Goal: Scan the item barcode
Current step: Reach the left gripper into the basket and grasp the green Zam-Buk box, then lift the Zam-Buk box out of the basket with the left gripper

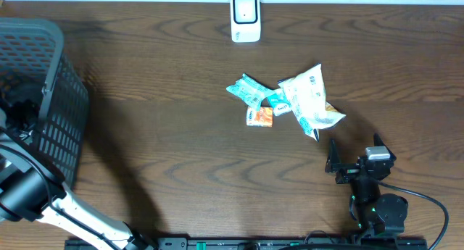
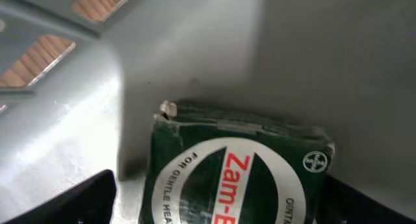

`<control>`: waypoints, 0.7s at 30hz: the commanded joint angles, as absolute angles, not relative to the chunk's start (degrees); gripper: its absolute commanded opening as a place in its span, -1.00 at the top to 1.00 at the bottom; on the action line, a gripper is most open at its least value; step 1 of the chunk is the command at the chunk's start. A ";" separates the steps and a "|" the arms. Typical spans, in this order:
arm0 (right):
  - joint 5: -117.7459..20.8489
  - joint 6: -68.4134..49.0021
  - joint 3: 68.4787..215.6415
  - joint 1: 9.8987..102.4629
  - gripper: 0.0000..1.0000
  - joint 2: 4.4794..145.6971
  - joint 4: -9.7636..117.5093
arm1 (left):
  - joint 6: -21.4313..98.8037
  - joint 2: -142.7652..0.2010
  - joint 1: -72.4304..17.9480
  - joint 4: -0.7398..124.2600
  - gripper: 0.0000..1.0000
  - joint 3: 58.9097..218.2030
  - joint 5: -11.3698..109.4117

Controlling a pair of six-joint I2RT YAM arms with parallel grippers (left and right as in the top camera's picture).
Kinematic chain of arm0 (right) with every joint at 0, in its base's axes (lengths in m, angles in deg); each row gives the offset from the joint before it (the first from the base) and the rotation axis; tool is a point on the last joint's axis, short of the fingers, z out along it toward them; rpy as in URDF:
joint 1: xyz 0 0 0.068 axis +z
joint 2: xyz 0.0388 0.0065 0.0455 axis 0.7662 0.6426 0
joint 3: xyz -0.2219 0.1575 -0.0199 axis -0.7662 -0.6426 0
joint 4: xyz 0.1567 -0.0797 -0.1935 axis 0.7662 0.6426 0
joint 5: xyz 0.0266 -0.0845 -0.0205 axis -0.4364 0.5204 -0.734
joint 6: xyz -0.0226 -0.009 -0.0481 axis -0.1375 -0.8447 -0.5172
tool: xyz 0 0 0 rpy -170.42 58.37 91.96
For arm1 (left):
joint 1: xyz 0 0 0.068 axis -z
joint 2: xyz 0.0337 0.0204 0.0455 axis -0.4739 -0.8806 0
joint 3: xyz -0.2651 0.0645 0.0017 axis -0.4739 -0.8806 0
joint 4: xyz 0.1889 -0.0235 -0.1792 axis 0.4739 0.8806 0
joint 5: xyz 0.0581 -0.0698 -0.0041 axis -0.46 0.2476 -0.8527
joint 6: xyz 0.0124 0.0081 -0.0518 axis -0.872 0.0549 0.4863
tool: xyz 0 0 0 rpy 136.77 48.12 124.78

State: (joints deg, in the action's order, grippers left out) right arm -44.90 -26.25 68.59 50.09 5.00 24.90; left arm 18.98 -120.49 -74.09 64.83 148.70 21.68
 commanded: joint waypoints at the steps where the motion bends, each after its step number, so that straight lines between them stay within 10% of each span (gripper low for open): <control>1: -45.27 -27.08 68.54 50.49 -0.99 4.74 25.14 | 18.76 -121.83 -74.22 64.44 -0.67 147.98 22.51; 13: -45.27 -27.08 68.54 50.49 -0.98 4.74 25.14 | 18.79 -121.78 -74.24 65.01 0.12 147.98 22.49; 21: -45.27 -27.08 68.54 50.49 -0.98 4.74 25.14 | 25.93 -115.51 -74.22 65.66 0.17 148.06 22.53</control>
